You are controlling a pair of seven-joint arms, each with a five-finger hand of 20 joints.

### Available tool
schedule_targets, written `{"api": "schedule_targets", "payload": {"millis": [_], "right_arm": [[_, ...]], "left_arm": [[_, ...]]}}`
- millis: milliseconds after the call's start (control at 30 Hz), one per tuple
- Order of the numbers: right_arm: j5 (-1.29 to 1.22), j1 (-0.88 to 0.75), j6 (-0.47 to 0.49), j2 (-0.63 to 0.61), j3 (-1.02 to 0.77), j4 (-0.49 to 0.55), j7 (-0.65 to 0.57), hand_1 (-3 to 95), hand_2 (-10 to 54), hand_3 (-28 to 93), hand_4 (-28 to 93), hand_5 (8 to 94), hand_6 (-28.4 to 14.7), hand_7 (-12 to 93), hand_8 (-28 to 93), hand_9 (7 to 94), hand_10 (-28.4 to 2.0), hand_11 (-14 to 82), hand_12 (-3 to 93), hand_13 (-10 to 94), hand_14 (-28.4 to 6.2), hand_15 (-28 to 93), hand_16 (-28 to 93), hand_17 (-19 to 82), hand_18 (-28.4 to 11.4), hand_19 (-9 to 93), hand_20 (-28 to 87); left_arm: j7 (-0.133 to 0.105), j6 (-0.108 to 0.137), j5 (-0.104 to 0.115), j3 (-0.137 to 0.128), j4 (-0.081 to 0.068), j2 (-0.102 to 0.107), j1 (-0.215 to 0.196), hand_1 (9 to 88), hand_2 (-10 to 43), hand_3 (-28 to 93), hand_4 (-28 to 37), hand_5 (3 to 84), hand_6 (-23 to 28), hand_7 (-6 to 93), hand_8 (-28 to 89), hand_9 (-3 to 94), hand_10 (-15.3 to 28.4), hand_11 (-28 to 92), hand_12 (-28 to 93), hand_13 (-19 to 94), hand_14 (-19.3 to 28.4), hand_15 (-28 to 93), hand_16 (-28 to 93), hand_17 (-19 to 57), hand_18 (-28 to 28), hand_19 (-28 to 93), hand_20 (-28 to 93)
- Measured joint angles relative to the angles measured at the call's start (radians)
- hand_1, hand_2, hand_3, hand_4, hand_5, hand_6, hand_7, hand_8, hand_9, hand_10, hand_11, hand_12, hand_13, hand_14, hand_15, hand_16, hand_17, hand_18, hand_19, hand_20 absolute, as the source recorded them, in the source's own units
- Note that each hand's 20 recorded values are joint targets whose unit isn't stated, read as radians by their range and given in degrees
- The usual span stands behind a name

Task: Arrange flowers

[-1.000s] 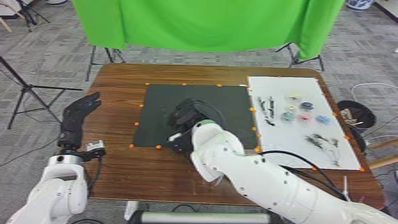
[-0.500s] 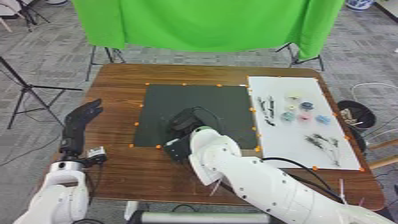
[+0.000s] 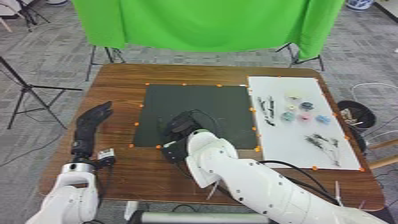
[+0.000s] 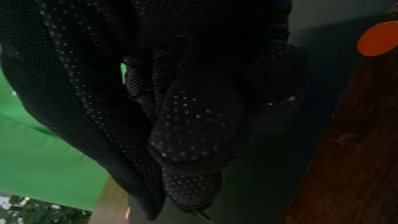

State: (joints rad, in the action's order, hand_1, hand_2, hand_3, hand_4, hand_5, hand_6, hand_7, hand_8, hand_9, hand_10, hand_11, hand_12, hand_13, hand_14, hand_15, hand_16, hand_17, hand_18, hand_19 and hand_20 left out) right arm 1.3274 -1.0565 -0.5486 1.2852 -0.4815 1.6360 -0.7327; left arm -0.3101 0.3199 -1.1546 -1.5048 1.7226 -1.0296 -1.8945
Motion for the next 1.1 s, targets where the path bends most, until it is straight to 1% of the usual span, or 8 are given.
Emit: {"api": "schedule_targets", "payload": {"millis": [133,333,700,767,867,933,1000,1100], "right_arm": [[-0.002,0.000,-0.001,0.011,-0.014,-0.014,-0.003,57.3,-9.5,63,19,66.5,-6.2,54,4,93.2,-12.7,24.9,25.9,94,-3.5,51,16,78,-3.5,77,36],[-0.012,0.000,-0.006,0.012,-0.015,-0.015,-0.003,57.3,-9.5,63,17,66.3,-5.9,53,4,93.4,-12.7,22.3,25.1,94,-3.3,49,16,78,-3.5,75,37],[-0.025,-0.001,0.005,0.012,-0.025,-0.014,-0.007,56.4,-9.3,64,16,64.9,-5.5,54,5,92.9,-12.3,21.7,27.1,94,-2.9,48,16,77,-3.9,74,39],[-0.024,-0.001,0.005,0.012,-0.025,-0.014,-0.007,53.6,-9.4,65,16,64.2,-5.6,53,6,91.6,-11.2,21.3,29.6,94,-3.1,47,17,77,-3.9,73,41],[-0.009,0.000,0.010,0.009,-0.018,-0.012,-0.003,47.7,-8.3,64,15,64.4,-5.9,50,9,88.1,-12.5,23.4,27.4,94,-3.8,46,19,76,-4.5,72,43],[0.020,0.000,0.025,0.003,-0.009,-0.011,0.003,42.7,-6.4,64,14,64.9,-5.9,48,10,85.6,-14.0,26.4,21.7,94,-4.2,45,20,76,-5.1,72,43],[0.066,0.001,0.047,-0.006,0.006,-0.008,0.012,39.9,-5.0,64,14,65.3,-5.7,47,11,84.6,-15.0,25.3,20.2,94,-4.6,44,20,75,-5.6,73,43],[0.116,0.002,0.074,-0.023,0.025,-0.003,0.032,30.8,-1.0,67,8,65.7,-4.7,40,11,81.1,-15.9,20.7,18.4,94,-5.2,43,21,74,-6.4,75,40]], "left_arm": [[0.000,-0.006,0.000,0.010,-0.001,-0.008,0.008,14.7,-3.8,75,-28.3,44.4,-0.1,15.6,-10,45.0,13.0,17,9,32,13.4,12,-1,3.8,9.5,3,14],[-0.002,-0.012,0.001,0.014,-0.001,-0.016,0.012,14.8,-4.1,75,-28.3,44.4,-0.1,15.5,-10,45.0,13.0,17,9,32,13.5,12,-1,3.8,9.6,3,14],[-0.004,-0.020,0.003,0.015,-0.004,-0.021,0.015,14.8,-4.6,75,-28.3,44.3,-0.1,15.6,-10,44.9,12.9,17,9,32,13.8,13,-1,3.7,9.8,3,14],[-0.004,-0.021,0.003,0.015,-0.005,-0.021,0.016,14.9,-4.7,75,-28.3,44.2,-0.1,15.6,-10,44.9,12.9,17,9,32,13.8,13,-1,3.6,9.8,3,14],[-0.004,-0.025,0.003,0.015,-0.006,-0.021,0.017,14.8,-5.0,75,-28.3,44.2,-0.2,15.7,-10,44.9,12.9,17,9,32,13.8,13,-1,3.6,9.8,3,14],[-0.004,-0.028,0.004,0.014,-0.007,-0.021,0.017,14.9,-5.1,75,-28.3,44.2,-0.1,15.6,-10,44.8,12.9,17,9,32,13.7,13,-1,3.6,9.8,3,14],[-0.003,-0.031,0.004,0.014,-0.007,-0.021,0.017,14.9,-5.0,75,-28.3,44.2,-0.1,15.5,-10,44.9,12.9,17,9,32,13.8,13,-1,3.6,9.9,3,14],[-0.003,-0.033,0.004,0.014,-0.007,-0.021,0.018,14.9,-5.2,75,-28.3,44.2,-0.1,15.5,-10,44.9,12.9,17,9,32,13.8,13,-1,3.6,9.9,3,14]]}}
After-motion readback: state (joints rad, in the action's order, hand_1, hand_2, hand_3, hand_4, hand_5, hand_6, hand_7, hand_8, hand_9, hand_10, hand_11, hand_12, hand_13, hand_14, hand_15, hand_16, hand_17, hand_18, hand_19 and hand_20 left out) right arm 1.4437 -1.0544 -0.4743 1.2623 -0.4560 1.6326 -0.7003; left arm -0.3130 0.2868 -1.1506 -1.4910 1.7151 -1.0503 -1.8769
